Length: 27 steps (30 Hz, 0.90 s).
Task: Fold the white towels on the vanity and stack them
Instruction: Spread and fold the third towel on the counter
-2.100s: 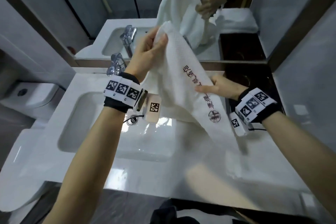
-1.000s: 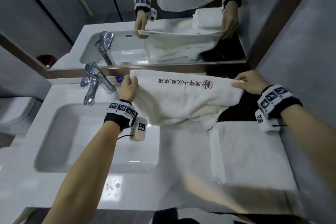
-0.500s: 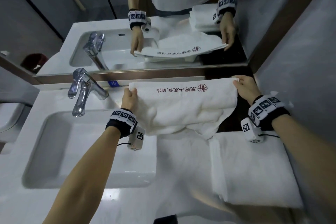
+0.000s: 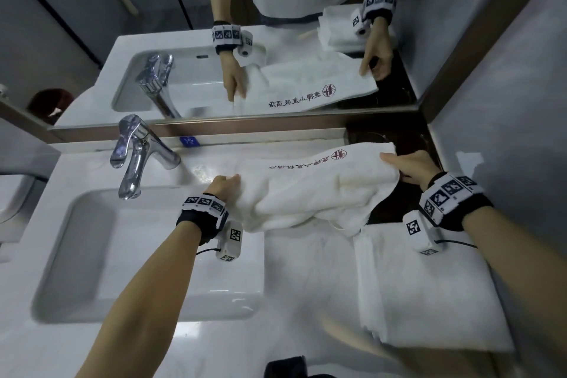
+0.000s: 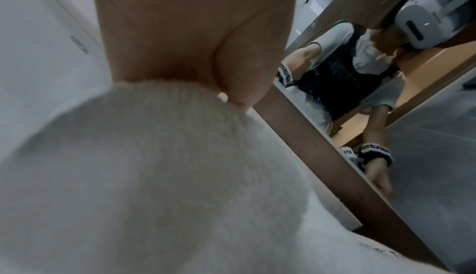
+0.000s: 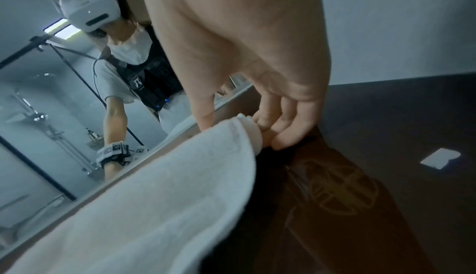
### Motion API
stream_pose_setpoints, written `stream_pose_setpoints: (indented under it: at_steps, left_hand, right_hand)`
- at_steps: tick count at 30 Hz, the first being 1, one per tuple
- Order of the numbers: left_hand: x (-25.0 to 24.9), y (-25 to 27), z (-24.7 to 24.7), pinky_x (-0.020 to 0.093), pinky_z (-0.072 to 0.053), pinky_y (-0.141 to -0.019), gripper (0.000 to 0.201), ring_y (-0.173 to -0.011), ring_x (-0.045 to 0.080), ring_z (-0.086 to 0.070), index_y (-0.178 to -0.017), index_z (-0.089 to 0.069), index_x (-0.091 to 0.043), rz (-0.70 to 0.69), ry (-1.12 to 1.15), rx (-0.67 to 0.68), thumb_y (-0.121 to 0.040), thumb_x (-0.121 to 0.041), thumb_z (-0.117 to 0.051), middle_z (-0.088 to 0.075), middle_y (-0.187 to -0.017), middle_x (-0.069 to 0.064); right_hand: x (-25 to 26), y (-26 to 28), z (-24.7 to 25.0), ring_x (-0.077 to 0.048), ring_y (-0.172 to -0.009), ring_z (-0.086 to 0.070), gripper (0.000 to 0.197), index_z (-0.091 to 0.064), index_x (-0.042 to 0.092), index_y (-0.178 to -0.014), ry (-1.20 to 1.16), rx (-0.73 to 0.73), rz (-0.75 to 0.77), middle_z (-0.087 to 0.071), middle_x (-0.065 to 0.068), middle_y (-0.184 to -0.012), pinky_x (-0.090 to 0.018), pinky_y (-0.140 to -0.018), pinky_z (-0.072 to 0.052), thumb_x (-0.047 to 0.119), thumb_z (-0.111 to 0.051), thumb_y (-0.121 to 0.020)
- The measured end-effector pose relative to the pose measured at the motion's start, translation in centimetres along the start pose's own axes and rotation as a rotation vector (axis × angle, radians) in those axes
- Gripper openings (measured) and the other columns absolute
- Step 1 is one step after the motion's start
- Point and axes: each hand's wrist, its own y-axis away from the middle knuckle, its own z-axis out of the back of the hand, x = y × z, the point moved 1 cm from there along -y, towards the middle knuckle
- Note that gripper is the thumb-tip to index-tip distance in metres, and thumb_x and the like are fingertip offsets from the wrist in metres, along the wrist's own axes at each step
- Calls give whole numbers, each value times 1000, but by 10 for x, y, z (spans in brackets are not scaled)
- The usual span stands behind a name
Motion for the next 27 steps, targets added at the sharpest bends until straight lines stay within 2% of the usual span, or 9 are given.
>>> stream_pose_setpoints:
  at_steps: [3, 5, 7, 10, 14, 17, 19, 21, 27]
  left_hand:
    - [-3, 0, 4, 31, -40, -80, 29, -89, 23, -48, -104, -48, -3, -140, 37, -80, -97, -31, -43, -51, -96, 10]
    - [-8, 3, 12, 20, -41, -63, 19, -77, 20, -45, -90, -44, -10, -274, 88, -158, -97, -27, -45, -48, -79, 3]
    - [-18, 11, 23, 14, -38, -56, 11, -67, 14, -44, -90, -44, -15, -402, 181, -233, -97, -23, -47, -45, -72, -3]
    - [-44, 30, 45, 14, -39, -57, 16, -63, 7, -42, -80, -44, -20, -594, 348, -347, -96, -18, -48, -44, -71, -5]
    - [-87, 65, 68, 11, -40, -52, 18, -57, -2, -45, -80, -43, -28, -778, 488, -424, -97, -22, -45, -45, -71, -8]
    - [-106, 84, 79, 10, -36, -52, 13, -54, -5, -41, -85, -41, -21, -904, 478, -461, -98, -19, -43, -42, -72, -7]
    - [-108, 89, 82, 17, -36, -58, 12, -62, 3, -40, -87, -39, -17, -932, 445, -463, -99, -16, -42, -42, -74, -6]
    - [-103, 89, 80, 21, -37, -59, 17, -64, 6, -41, -84, -40, -23, -915, 431, -423, -99, -16, -43, -45, -75, -6]
    - [-80, 54, 61, 30, -35, -57, 19, -62, 17, -42, -77, -47, -18, -702, 305, -290, -96, -20, -50, -45, -66, -2]
  right_hand:
    - [3, 12, -5, -23, -102, -55, 36, -59, -2, -108, -10, 55, 6, -58, -11, -108, -33, -87, -46, 26, -64, -87]
    - [11, 20, -4, -23, -90, -54, 24, -56, 3, -102, -6, 38, 103, -55, -13, -103, -31, -79, -43, 24, -57, -92]
    - [25, 29, 2, -22, -89, -51, 22, -54, 6, -102, -13, -47, 235, -54, -11, -99, -30, -76, -39, 27, -51, -95]
    - [58, 46, 17, -18, -89, -50, 24, -49, 10, -106, -62, -214, 442, -54, -7, -98, -27, -68, -36, 31, -44, -95]
    - [103, 72, 40, -18, -86, -48, 32, -43, 0, -113, -93, -450, 720, -55, -11, -100, -21, -64, -28, 28, -39, -97]
    - [125, 89, 56, -19, -83, -51, 34, -44, 5, -116, -96, -559, 843, -60, -14, -102, -20, -64, -29, 31, -38, -96]
    - [132, 93, 69, -20, -84, -50, 32, -45, 7, -114, -8, -578, 871, -61, -19, -108, -20, -65, -28, 32, -39, -95]
    - [132, 90, 79, -28, -90, -53, 30, -47, 11, -110, 109, -540, 836, -60, -22, -109, -28, -71, -34, 35, -42, -93]
    - [107, 55, 77, -36, -105, -55, 30, -58, 4, -105, 341, -317, 580, -61, -22, -112, -38, -87, -41, 31, -52, -93]
